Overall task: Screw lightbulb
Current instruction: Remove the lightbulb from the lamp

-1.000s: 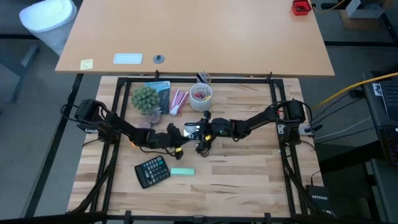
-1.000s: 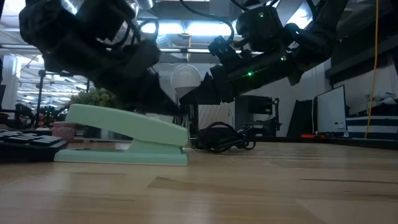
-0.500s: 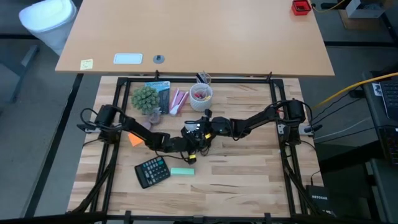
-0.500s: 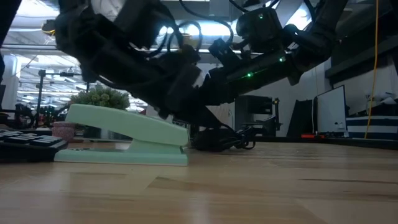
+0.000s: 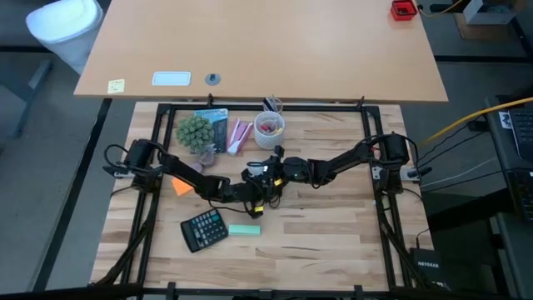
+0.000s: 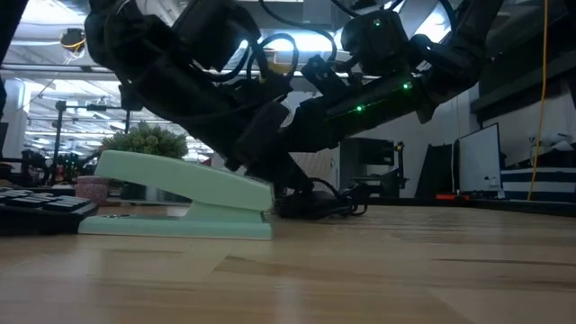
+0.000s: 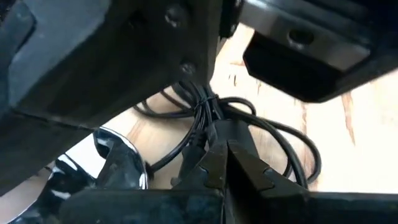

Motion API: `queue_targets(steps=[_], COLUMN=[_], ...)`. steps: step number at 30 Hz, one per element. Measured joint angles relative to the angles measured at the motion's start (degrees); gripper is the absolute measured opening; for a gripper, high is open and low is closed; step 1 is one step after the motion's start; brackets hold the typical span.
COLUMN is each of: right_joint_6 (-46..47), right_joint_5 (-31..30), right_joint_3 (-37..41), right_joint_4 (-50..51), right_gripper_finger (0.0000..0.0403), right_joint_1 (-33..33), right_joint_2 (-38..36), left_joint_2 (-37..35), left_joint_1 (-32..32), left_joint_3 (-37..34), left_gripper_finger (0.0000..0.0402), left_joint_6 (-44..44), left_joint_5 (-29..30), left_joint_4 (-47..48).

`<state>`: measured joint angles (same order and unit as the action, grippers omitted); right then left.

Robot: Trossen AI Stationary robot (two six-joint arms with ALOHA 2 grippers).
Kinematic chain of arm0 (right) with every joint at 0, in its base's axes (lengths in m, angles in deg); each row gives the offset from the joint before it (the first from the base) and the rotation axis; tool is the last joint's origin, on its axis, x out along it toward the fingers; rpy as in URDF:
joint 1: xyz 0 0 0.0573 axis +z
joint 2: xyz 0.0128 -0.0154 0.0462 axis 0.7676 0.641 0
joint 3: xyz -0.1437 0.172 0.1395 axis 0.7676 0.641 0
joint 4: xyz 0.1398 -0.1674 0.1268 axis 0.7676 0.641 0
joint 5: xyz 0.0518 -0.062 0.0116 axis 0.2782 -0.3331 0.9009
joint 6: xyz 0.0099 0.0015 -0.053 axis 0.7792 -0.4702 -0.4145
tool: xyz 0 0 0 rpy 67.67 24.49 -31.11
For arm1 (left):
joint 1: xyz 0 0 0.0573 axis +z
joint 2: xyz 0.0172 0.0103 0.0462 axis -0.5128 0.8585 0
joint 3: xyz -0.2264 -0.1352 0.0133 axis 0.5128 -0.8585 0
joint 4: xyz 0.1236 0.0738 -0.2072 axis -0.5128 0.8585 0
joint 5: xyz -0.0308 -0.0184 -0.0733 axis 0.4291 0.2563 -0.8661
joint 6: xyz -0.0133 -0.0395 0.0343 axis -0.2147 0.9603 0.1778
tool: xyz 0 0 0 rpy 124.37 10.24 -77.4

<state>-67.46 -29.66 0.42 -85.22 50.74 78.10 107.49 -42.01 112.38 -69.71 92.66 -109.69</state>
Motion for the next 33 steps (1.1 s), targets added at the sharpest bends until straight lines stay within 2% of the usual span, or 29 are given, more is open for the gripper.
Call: queue_targets(steps=[17,28,33], right_joint_6=[0.20,0.22,0.26], right_joint_5=[-0.31,-0.36,-0.12], right_joint_3=[-0.06,-0.02,0.03], right_joint_4=[1.03,1.16,1.17], right_gripper_finger=[0.0174,0.0174,0.0174], right_joint_1=[0.02,0.11,0.17], right_joint_2=[-0.02,-0.02,-0.02], left_joint_2=[-7.41,-9.00,-8.83], left_joint_1=[-1.47,-1.99,-1.97], left_joint_3=[-0.20,-0.33,-0.41], left_gripper_finger=[0.0000,0.0000,0.0000], left_joint_6=[0.62,2.25,5.02], left_joint_5=[1.34,9.06,14.99], left_joint_4=[19.14,34.77,42.21])
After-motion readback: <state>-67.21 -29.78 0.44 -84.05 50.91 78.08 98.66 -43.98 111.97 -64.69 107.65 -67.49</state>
